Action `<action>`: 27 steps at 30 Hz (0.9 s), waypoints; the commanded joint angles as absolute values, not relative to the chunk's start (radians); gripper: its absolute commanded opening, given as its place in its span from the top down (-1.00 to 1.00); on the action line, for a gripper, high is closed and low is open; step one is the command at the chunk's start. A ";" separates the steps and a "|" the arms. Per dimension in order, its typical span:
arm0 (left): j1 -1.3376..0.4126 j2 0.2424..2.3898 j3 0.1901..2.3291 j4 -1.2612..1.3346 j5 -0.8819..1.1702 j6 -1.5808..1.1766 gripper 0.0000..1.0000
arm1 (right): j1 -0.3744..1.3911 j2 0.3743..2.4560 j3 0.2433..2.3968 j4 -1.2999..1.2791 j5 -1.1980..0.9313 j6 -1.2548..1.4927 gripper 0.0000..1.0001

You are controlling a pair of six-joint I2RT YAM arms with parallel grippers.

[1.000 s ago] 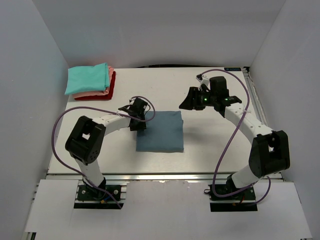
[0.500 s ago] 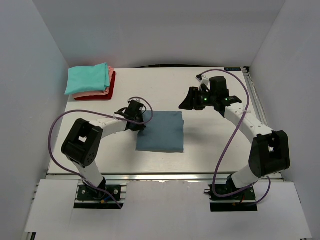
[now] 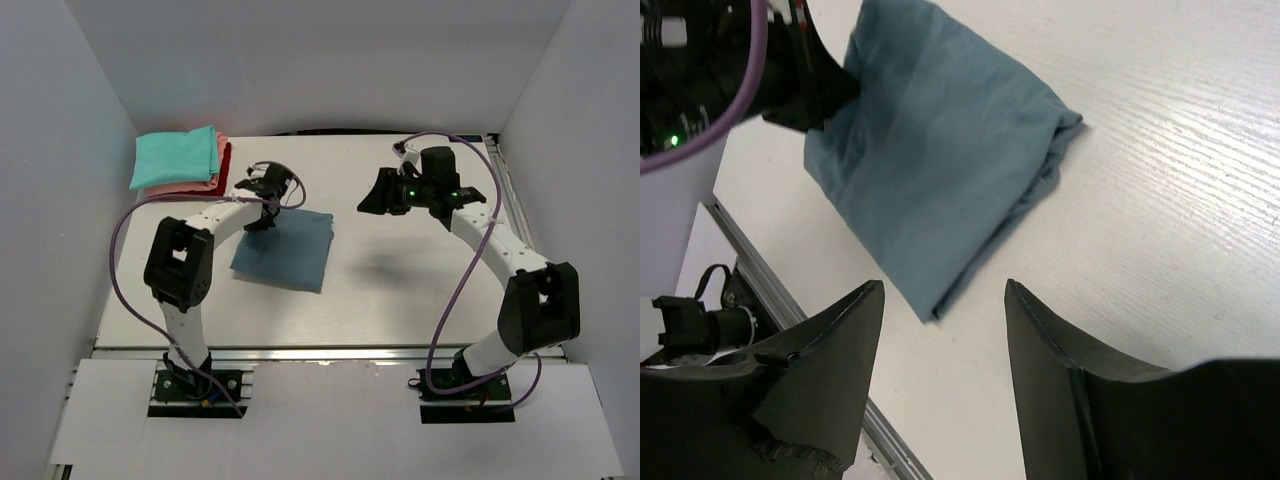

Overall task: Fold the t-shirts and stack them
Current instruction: Put the neatly folded tshirt into the corner of the board with the left arm

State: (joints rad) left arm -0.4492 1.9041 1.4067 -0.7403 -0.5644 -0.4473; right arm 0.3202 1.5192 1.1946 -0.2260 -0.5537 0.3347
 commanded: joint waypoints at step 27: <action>-0.252 2.321 2.401 -0.835 -0.916 -0.034 1.00 | 0.318 1.408 1.206 -0.189 -0.630 0.368 -0.18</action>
State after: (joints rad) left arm -0.2668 2.3734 2.3348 -0.8639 -0.8566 -0.0925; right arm 0.3202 1.4509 1.2133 -0.2298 -0.6018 0.3603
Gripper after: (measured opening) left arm 0.039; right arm 0.588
